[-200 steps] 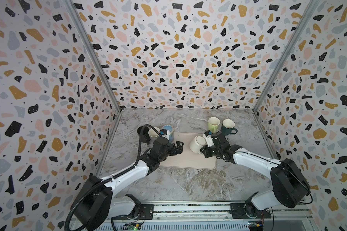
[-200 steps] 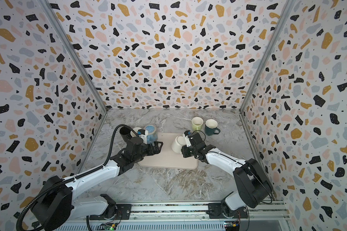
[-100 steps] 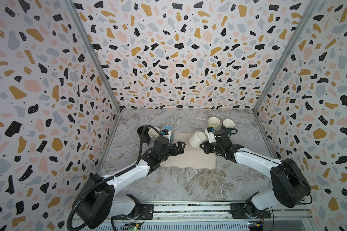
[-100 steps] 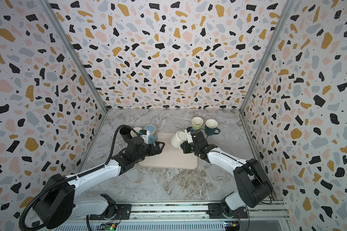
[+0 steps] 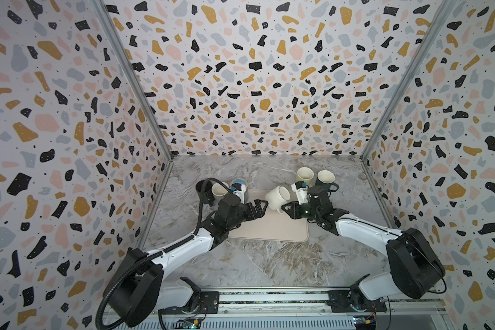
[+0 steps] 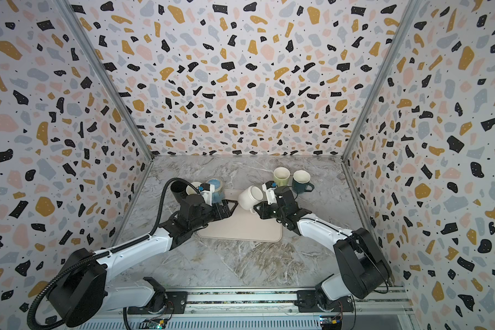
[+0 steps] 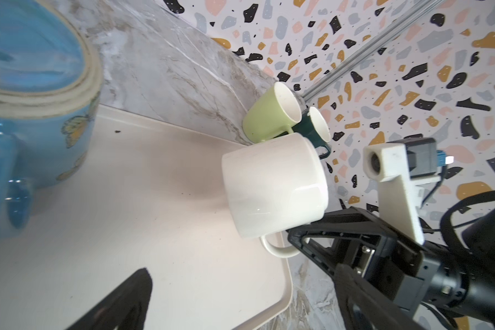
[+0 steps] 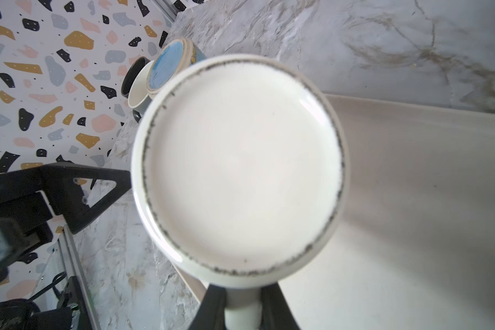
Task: Turn the mug right side up
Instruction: Pick up the mug from the tray.
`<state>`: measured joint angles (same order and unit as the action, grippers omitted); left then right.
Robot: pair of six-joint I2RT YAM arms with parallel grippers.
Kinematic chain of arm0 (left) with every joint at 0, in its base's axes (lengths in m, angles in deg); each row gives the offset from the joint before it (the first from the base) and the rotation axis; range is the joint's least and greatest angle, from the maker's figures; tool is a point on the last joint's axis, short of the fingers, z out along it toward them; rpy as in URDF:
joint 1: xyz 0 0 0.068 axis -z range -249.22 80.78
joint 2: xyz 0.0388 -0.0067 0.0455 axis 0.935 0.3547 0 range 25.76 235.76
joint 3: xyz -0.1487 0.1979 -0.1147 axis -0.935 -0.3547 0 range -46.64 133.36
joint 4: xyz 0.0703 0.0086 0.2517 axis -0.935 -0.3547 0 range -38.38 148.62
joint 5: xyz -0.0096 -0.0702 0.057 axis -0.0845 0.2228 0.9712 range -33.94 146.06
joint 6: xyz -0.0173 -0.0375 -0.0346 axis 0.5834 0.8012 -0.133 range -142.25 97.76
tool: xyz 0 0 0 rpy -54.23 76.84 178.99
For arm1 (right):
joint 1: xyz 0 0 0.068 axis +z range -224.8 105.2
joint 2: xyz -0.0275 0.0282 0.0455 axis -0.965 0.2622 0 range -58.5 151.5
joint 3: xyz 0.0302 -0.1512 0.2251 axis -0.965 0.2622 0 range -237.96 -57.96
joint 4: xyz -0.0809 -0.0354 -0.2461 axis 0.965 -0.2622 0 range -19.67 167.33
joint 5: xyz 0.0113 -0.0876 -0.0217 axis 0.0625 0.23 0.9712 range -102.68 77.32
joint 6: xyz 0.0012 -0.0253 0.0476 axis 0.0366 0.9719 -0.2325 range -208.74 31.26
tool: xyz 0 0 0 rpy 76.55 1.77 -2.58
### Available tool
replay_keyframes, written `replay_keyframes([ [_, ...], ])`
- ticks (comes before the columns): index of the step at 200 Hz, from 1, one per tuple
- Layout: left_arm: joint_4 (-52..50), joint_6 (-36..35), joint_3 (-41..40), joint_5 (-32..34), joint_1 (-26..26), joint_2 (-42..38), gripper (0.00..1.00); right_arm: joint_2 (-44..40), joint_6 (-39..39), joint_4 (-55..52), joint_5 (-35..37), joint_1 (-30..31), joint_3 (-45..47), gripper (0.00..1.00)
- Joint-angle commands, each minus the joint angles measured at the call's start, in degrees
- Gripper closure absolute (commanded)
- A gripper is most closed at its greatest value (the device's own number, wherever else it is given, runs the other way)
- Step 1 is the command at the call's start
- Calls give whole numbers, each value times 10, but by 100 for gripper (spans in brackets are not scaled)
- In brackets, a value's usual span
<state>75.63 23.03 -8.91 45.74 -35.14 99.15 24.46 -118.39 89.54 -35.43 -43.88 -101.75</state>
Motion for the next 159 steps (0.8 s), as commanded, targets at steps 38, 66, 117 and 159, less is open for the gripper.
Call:
replay_keyframes([
  [38, 80, 45, -10, -46, -3, 15, 0, -51, -27, 107, -35, 0, 7, 100],
  [66, 81, 46, -11, -48, -2, 12, 0, -56, -26, 105, -32, -4, 8, 100],
  [117, 90, 50, -16, -52, -2, 4, 0, -65, -27, 101, -25, -20, 6, 100],
  [159, 93, 50, -10, -59, -1, -3, 0, -77, -28, 104, -14, -32, 6, 100],
])
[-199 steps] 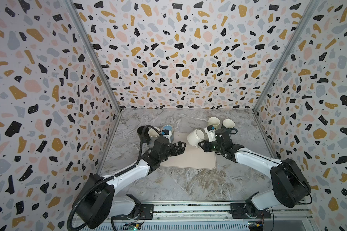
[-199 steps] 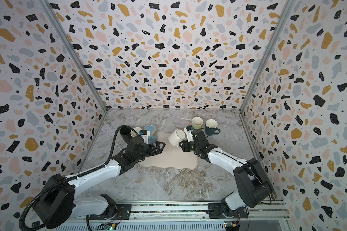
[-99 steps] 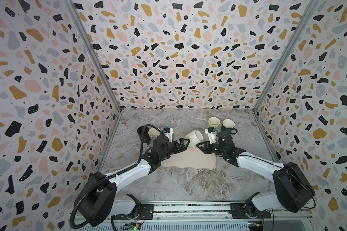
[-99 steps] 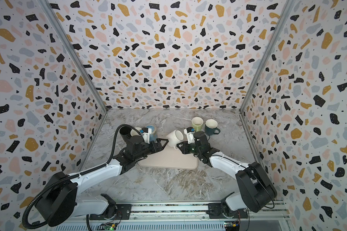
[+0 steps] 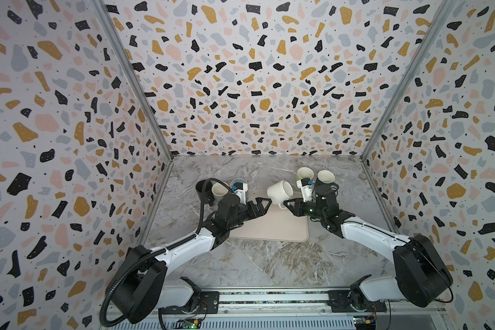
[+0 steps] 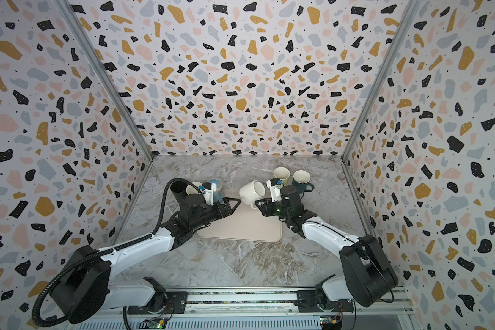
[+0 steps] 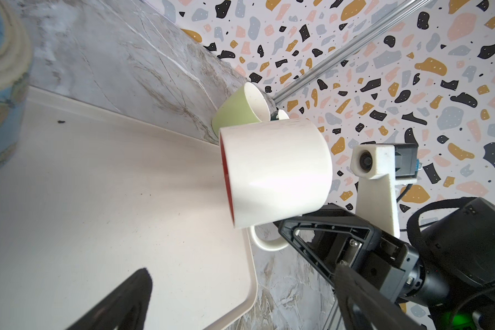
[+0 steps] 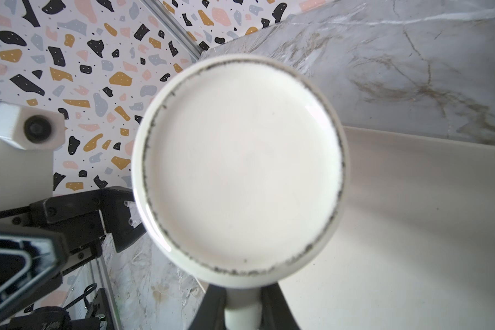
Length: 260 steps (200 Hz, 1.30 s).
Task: Turn the mug right side up
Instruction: Pick up the mug from the tray, then place the mug at the top-left of the table.
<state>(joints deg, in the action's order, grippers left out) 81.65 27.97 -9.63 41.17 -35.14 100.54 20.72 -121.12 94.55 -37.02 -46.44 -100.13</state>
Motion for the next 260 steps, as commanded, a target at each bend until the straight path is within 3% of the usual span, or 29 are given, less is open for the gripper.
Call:
replay_keyframes([
  [1, 32, 1, -3, -14, -1, -17, 0, -40, -1, 54, 2, -6, -10, 100],
  [260, 122, 60, 9, -22, 30, -9, 5, -83, -50, 116, -17, -19, 6, 100],
])
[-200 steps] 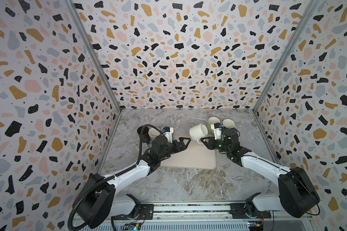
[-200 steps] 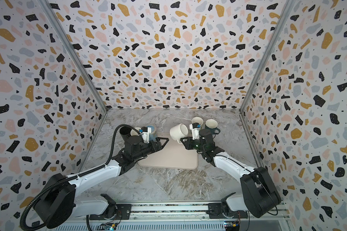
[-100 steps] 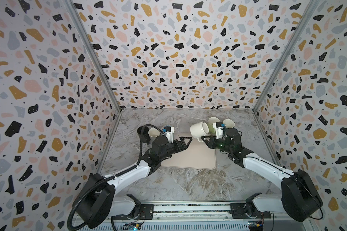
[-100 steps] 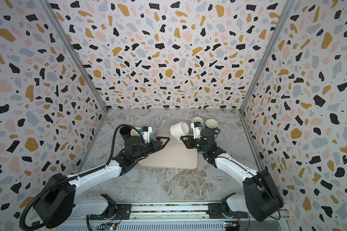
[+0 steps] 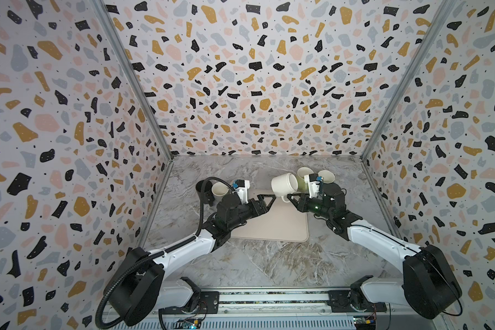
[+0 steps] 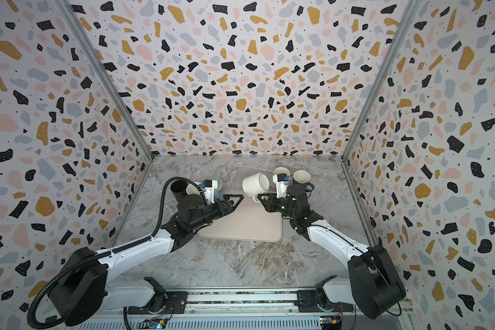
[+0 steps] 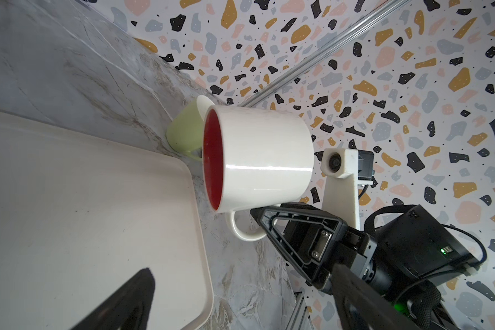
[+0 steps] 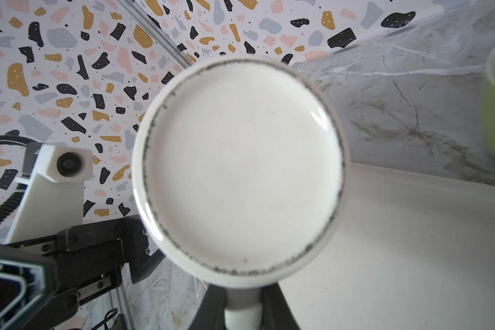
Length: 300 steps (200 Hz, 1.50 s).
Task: Turn the mug right side up
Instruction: Place the mug at the top-left of the table.
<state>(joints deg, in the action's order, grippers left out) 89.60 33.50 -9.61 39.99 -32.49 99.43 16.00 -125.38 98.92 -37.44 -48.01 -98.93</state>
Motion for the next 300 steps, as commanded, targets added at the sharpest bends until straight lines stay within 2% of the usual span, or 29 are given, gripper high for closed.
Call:
replay_keyframes([
  [1, 43, 5, 8, -10, 4, 3, 5, -36, -8, 73, -13, -3, -6, 100],
  [63, 79, 15, 13, -15, 6, 13, 11, -39, -24, 97, -23, -3, 0, 100],
  [237, 110, 27, 27, -23, 13, 56, 13, -29, -57, 152, -51, -3, 10, 100],
  [300, 143, 43, 44, -34, 13, 86, 28, -31, -74, 167, -57, -2, 17, 100],
])
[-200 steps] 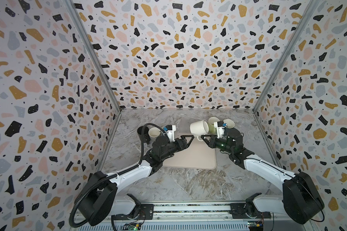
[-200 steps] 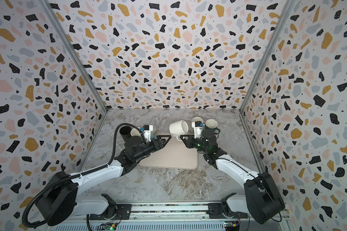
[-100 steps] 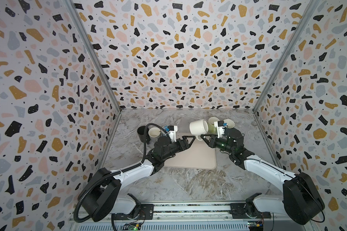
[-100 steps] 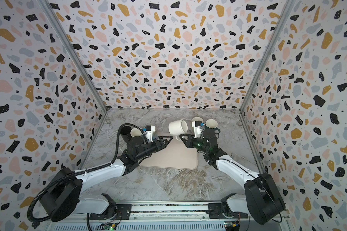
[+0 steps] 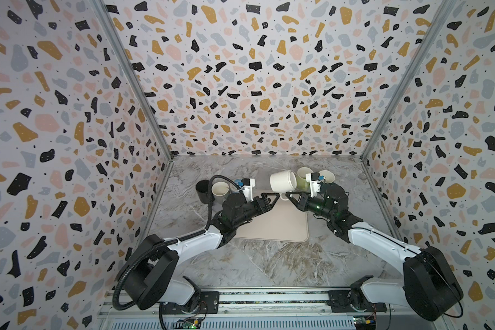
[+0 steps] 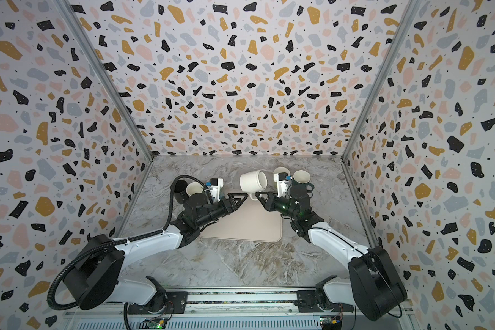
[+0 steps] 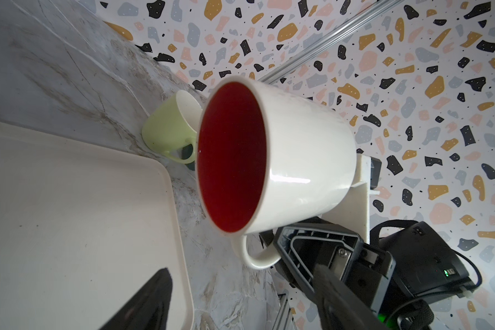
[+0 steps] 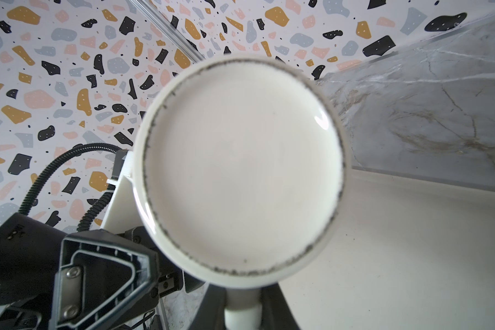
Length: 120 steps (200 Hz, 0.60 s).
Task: Turn the mug right side up
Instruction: Place the mug at the top-left of the table.
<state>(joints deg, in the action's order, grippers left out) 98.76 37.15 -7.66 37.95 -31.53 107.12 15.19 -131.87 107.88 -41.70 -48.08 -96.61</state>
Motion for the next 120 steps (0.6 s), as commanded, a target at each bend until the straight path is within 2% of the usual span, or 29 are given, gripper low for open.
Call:
replay_keyframes([
  [1, 52, 7, 25, -13, 4, 9, 28, -24, -9, 78, -15, -2, -6, 100],
  [49, 75, 22, 32, -22, 6, 23, 39, -21, -24, 100, -23, -2, -1, 100],
  [120, 91, 36, 35, -27, 10, 27, 43, -5, -46, 139, -35, -2, 2, 100],
])
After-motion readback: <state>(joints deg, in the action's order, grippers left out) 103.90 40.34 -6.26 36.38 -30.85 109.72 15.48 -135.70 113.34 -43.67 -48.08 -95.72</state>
